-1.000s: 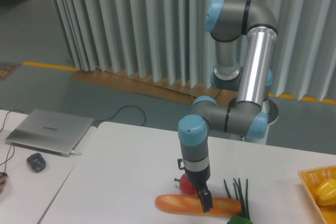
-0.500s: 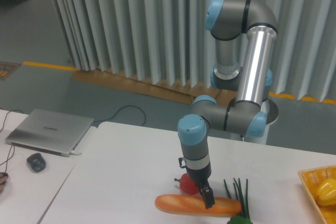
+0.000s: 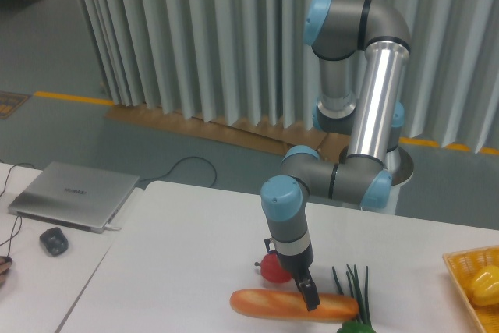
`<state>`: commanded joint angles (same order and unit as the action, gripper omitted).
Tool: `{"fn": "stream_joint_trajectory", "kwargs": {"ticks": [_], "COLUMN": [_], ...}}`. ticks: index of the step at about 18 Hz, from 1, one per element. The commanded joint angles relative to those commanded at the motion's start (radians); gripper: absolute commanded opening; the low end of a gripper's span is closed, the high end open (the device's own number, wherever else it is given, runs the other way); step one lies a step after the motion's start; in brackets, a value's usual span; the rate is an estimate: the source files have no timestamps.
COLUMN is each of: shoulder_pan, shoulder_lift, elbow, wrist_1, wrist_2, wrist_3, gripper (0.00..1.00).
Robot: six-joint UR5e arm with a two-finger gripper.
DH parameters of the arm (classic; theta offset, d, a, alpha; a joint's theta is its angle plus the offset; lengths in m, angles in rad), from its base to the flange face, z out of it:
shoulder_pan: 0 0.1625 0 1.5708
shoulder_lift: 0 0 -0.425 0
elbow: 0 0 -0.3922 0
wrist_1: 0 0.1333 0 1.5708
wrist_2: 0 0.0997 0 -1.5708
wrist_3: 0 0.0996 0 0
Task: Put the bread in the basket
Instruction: 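Lower the gripper onto the bread loaf's middle and close it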
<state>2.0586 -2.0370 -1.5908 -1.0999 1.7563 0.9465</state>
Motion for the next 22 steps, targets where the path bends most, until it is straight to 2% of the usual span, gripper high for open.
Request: {"fn": "stream_joint_trajectory", "kwargs": {"ticks": [11,14,16,17,19,20,21,22], "shoulder_pan": [0.002,0.002,0.002,0.002,0.002,0.002,0.002,0.003], "shoulder_lift": [-0.041,-0.055,-0.063,-0.063,-0.063,-0.063,-0.063,-0.061], "elbow": [0.025,0.026,0.026,0.026,0.026,0.026,0.025,0.025], "wrist_1": [0.002,0.002,0.003,0.002,0.002,0.002,0.000,0.000], "wrist_2": [0.008,0.023,0.034,0.035,0.037,0.038,0.038,0.038], "wrist_3": [-0.028,-0.048,-0.048,-0.048,-0.048,-0.048,-0.048,-0.043], "gripper": [1.00,0.84,0.83,0.74,0.70,0.65,0.52,0.53]}}
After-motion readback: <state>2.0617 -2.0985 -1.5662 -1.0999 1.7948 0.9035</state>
